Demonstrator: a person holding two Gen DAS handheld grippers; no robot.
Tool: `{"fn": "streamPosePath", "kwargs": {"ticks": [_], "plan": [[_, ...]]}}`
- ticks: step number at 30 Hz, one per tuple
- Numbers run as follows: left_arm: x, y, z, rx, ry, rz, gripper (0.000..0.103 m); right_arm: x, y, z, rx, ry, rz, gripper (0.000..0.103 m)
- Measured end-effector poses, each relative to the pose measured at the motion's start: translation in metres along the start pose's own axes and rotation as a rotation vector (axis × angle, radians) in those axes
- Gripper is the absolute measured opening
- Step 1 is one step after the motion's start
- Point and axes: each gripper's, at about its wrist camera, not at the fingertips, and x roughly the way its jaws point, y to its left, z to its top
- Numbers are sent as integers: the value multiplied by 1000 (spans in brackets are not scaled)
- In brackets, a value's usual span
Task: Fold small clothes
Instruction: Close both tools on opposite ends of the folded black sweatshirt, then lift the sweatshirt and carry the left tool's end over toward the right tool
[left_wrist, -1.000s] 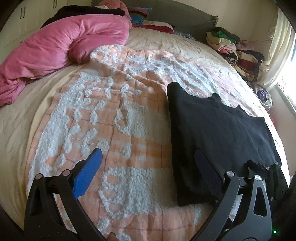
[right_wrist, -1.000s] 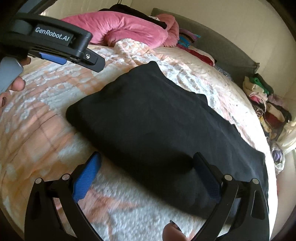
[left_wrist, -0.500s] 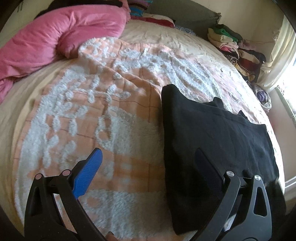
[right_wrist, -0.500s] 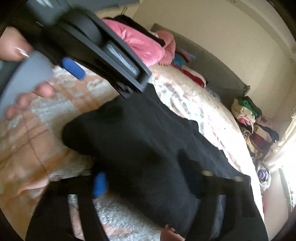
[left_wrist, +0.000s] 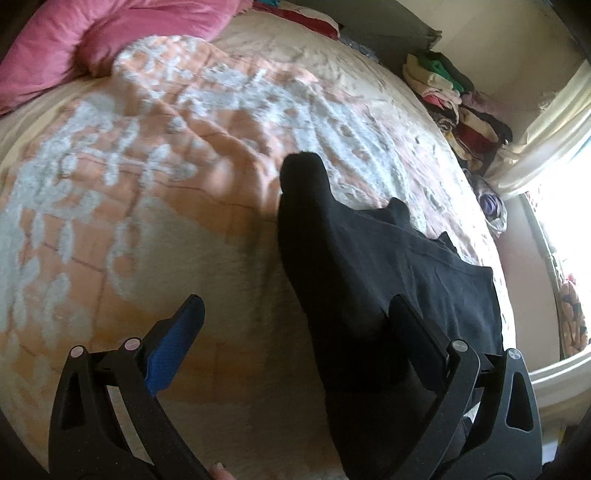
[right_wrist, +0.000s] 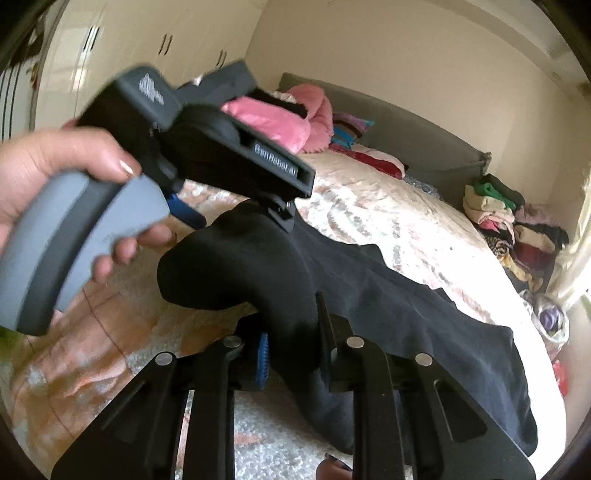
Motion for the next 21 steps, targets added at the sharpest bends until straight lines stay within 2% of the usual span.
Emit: {"fn": "streamPosePath", "kwargs": {"ticks": [5, 7, 8, 9, 11, 14, 21], "plan": [[7, -8, 3, -23, 1, -41, 93, -14, -10, -1, 60, -21, 15, 18], [6, -14, 4, -20, -11, -57, 79, -19, -11, -1, 68, -31, 10, 18], [6, -17, 4, -16, -11, -69, 59, -22, -13, -2, 74, -33, 10, 17], [5, -22, 4, -8, -10, -81, 44, -25, -14, -3, 82, -37, 9, 16], [1, -36, 3, 29, -20, -85, 26, -32, -16, -4, 104, -49, 9, 13], [-9, -58, 2, 92, -52, -71, 19, -40, -24, -6, 136, -68, 1, 12], [-31, -99, 4, 166, -99, -87, 18, -63, -47, -8, 222, -125, -15, 11]]}}
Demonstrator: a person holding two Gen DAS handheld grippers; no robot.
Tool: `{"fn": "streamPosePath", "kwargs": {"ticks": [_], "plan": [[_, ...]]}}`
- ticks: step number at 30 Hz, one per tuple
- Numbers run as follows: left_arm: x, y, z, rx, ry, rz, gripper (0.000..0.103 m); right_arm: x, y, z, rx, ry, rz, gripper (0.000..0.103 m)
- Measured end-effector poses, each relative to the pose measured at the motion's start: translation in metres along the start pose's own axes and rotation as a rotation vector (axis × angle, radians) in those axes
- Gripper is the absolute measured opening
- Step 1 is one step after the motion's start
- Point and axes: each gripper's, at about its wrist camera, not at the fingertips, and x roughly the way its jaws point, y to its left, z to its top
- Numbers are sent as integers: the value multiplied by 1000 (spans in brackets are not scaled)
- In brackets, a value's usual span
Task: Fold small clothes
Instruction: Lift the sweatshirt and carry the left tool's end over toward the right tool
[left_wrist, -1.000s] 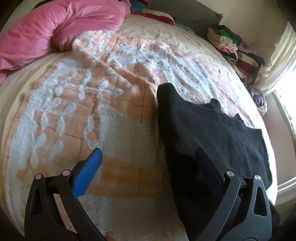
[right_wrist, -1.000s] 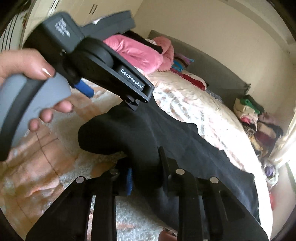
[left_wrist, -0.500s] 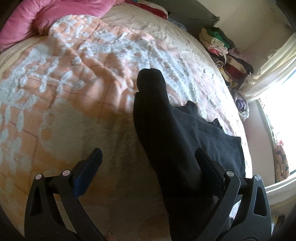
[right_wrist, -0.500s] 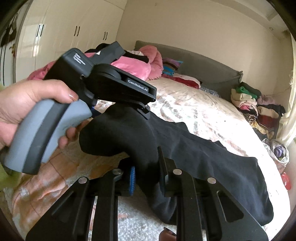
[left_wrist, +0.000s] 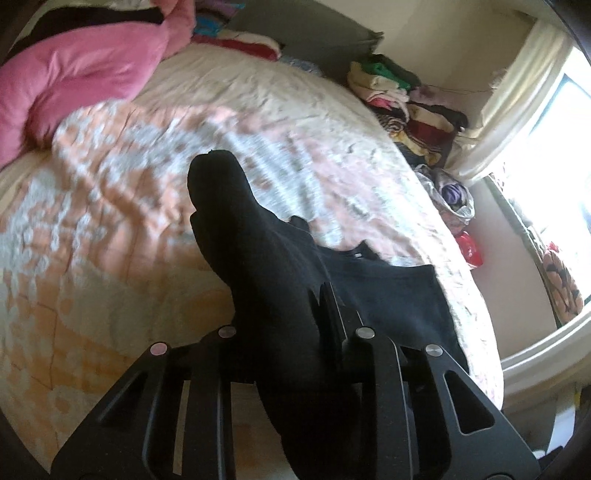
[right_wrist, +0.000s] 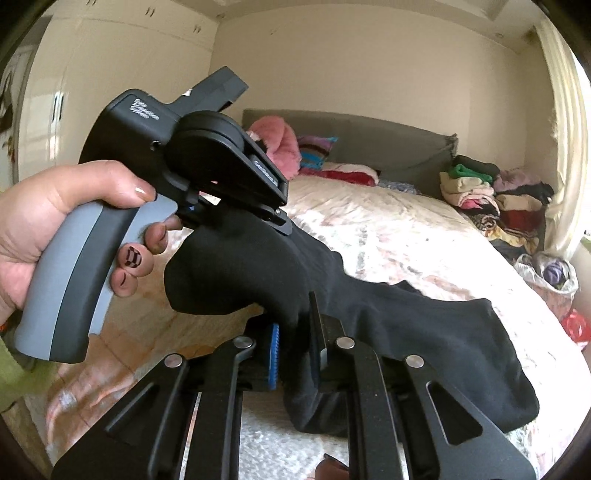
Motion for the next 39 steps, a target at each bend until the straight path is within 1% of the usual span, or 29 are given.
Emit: {"fn": "streamPosePath", "kwargs": {"ticks": [9, 19, 30, 36, 39], "plan": [[-6, -60, 8, 87, -24, -14, 18, -31, -35, 4, 114, -48, -42, 11], [13, -112, 12, 164, -1, -26, 18, -50, -67, -1, 207, -59, -83, 10], [49, -150, 2, 218, 65, -29, 18, -50, -102, -19, 352, -10, -89, 10], [72, -162, -3, 233, 113, -23, 18, -45, -119, -33, 429, 40, -93, 10], [87, -168, -6, 243, 142, -19, 18, -41, -133, -40, 508, 77, -79, 11]]}}
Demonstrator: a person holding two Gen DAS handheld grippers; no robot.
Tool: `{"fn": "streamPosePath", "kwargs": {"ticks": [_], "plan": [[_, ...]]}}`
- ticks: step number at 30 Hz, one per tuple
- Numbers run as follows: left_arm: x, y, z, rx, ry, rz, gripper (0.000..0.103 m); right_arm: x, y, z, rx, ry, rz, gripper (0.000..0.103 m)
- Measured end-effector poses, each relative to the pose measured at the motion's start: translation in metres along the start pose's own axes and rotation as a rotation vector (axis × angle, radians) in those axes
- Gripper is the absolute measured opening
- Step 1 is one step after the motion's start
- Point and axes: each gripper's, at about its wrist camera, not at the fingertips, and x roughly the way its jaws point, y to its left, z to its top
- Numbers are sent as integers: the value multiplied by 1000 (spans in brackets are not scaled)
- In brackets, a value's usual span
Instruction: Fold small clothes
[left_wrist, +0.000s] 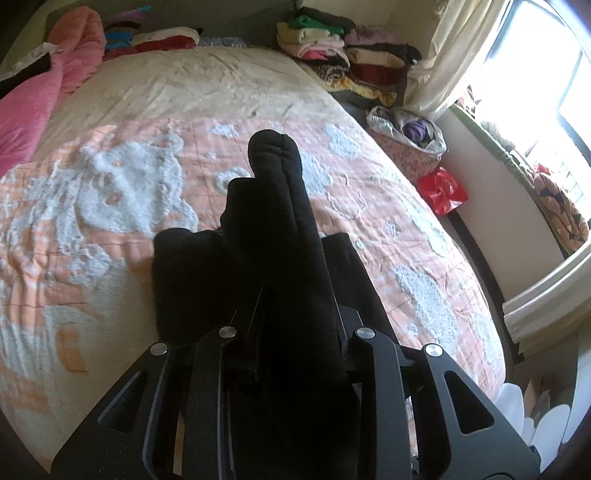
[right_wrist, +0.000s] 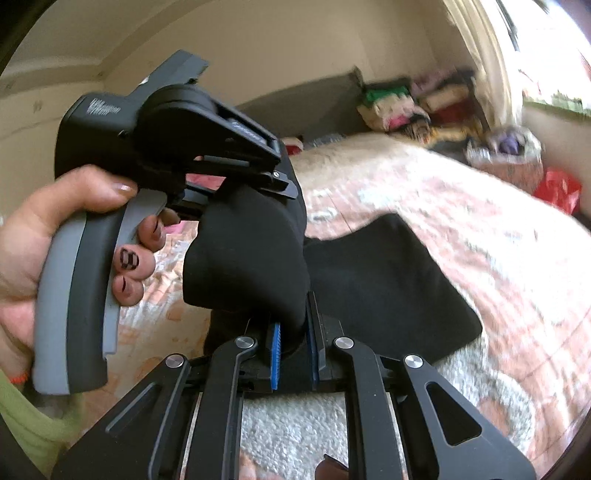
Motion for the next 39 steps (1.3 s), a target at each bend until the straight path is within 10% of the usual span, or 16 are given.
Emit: {"fn": "streamPosePath", "kwargs": {"ticks": [16, 21, 26, 31, 39], "plan": [[65, -31, -2, 45, 106, 25, 29, 24, -55, -9, 255, 149, -13, 20], [68, -34, 1, 2, 92, -37, 72, 30, -80, -10, 400, 210, 51, 23], [48, -28, 5, -4, 35, -66, 72, 36, -93, -8, 430, 248, 91, 33], [18, 3, -4, -11, -37, -21, 72, 36, -94, 3, 405, 248, 151, 67], [7, 54, -47, -33, -45, 63, 72, 65, -96, 39, 333, 311, 162, 74]]}}
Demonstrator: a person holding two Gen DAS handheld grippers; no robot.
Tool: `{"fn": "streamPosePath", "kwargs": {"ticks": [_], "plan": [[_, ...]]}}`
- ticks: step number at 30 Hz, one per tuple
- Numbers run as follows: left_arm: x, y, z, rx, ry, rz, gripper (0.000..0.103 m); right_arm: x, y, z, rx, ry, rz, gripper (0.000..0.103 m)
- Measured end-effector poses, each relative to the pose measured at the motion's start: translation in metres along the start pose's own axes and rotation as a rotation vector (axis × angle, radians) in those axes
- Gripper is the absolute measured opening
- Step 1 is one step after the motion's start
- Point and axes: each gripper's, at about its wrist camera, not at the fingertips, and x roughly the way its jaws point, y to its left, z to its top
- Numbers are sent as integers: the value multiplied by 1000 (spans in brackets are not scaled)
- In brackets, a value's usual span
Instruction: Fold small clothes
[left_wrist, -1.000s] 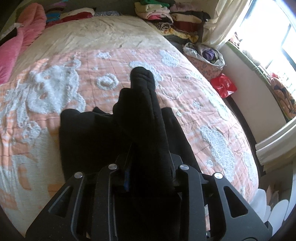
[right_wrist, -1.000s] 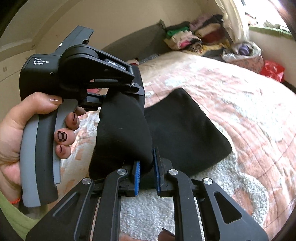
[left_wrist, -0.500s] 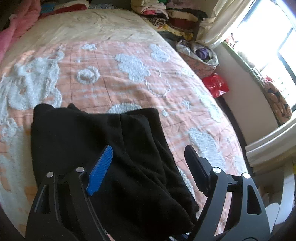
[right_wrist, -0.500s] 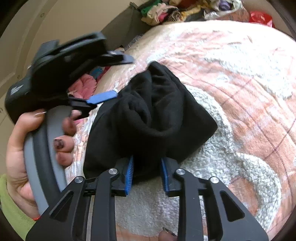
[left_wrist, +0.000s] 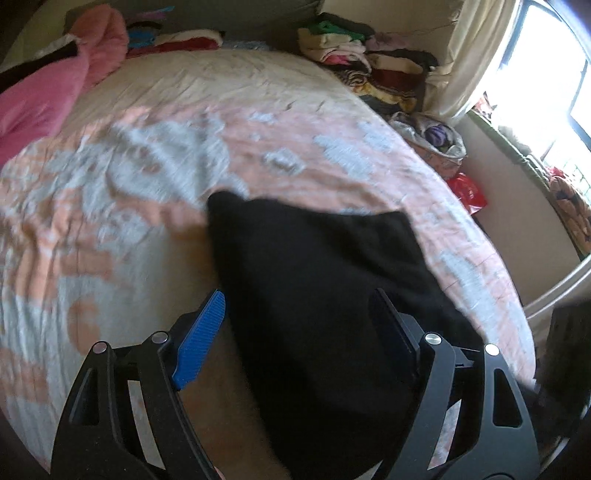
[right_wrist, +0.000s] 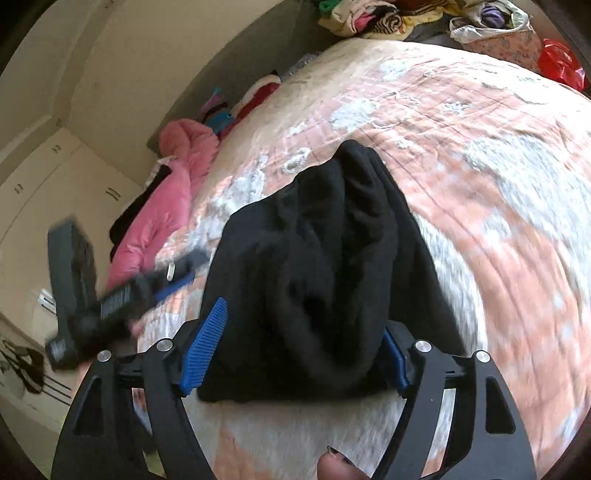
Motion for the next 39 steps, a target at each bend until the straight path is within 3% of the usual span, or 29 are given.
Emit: {"fn": "streamPosePath", "kwargs": {"ticks": [6, 7, 8, 11, 13, 16, 20, 23, 25, 32, 34, 39], "plan": [[10, 15, -17, -37, 35, -4, 72, 30, -10, 30, -20, 73, -17, 71], [12, 14, -18, -37, 39, -3, 72, 33, -10, 33, -36, 76, -13, 42], [14, 13, -18, -35, 42, -3, 72, 35, -9, 35, -68, 76, -3, 23], [14, 3, -19, -30, 50, -18, 72, 24, 1, 37, -139, 55, 8, 18], [12, -5, -20, -8, 46, -28, 72, 8, 7, 36, -195, 6, 25, 17], [13, -17, -24, 30, 52, -24, 72, 8, 2, 35, -231, 5, -62, 17], [17, -24, -34, 47, 67, -19, 73, 13, -25, 24, -139, 29, -75, 19], [14, -26, -37, 57, 63, -11, 74, 10, -24, 21, -123, 6, -88, 23], [13, -25, -38, 54, 64, -11, 74, 5, -22, 18, -126, -13, -112, 32], [6, -26, -43, 60, 56, -6, 74, -22, -10, 4, -177, -80, -173, 35], [4, -27, -44, 63, 52, -5, 74, -29, -7, 0, -191, -101, -187, 43], [-3, -27, -46, 68, 43, -2, 74, -42, 0, -12, -230, -138, -217, 52]]}}
